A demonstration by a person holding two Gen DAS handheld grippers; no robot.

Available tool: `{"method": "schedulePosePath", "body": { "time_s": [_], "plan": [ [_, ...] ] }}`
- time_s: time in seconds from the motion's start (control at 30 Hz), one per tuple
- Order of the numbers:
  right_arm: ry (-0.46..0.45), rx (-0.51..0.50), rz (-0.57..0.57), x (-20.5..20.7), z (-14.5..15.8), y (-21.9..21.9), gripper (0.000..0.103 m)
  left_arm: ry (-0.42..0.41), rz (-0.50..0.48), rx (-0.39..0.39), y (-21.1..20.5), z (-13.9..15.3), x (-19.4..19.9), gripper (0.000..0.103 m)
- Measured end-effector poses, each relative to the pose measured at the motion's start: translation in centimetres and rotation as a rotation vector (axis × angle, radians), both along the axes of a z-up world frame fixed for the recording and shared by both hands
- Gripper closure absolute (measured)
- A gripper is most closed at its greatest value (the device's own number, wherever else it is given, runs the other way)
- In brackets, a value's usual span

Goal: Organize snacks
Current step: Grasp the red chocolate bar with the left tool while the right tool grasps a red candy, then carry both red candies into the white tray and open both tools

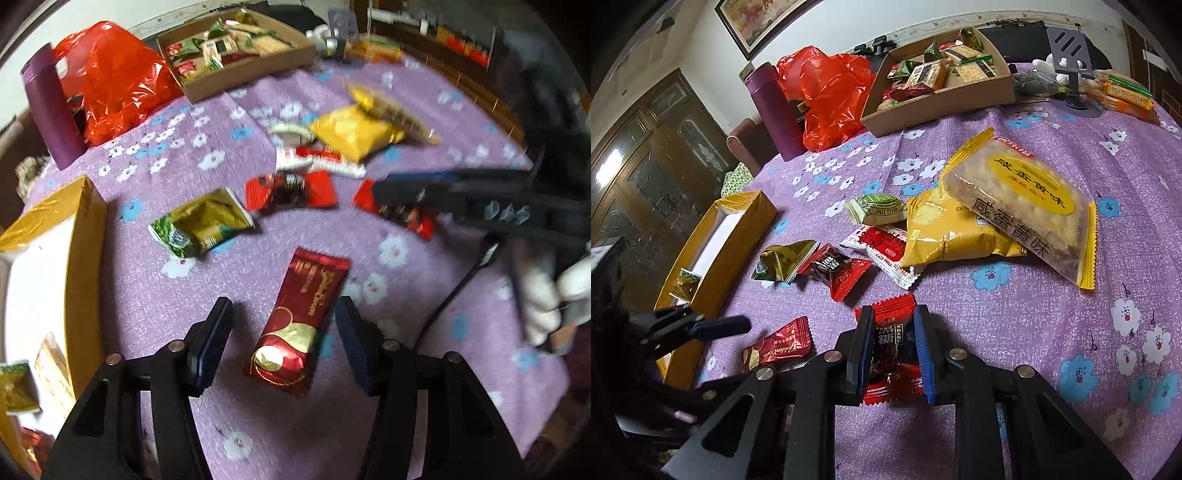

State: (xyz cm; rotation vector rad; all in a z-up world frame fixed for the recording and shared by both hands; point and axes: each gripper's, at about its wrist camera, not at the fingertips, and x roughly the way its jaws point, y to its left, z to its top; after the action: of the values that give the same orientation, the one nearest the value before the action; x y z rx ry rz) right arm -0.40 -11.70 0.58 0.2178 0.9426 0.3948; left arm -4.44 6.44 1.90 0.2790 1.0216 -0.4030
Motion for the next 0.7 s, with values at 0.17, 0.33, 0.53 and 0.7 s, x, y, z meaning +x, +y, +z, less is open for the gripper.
{"method": "schedulePosePath", "body": {
  "time_s": [0.17,0.33,0.53,0.7],
  "plan": [
    [-0.017,-0.034,0.003,-0.3,0.1,0.5,0.080,-0.002,-0.004,-0.041,-0.6,0.1,-0.5,0.080],
    [-0.034,-0.050,0.003,-0.6,0.2,0.8,0.082,-0.002,0.059,-0.152,0.5,0.3,-1.0,0.080],
    [-0.058,-0.032,-0.007,-0.9,0.4,0.7,0.082,-0.051,0.169,-0.308,4.5,2.6,-3.0,0.080],
    [-0.090,-0.029,-0.012,-1.5,0.7,1.0,0.082,-0.109,0.290,-0.414,10.0,4.4,-5.1,0.080]
  ]
}}
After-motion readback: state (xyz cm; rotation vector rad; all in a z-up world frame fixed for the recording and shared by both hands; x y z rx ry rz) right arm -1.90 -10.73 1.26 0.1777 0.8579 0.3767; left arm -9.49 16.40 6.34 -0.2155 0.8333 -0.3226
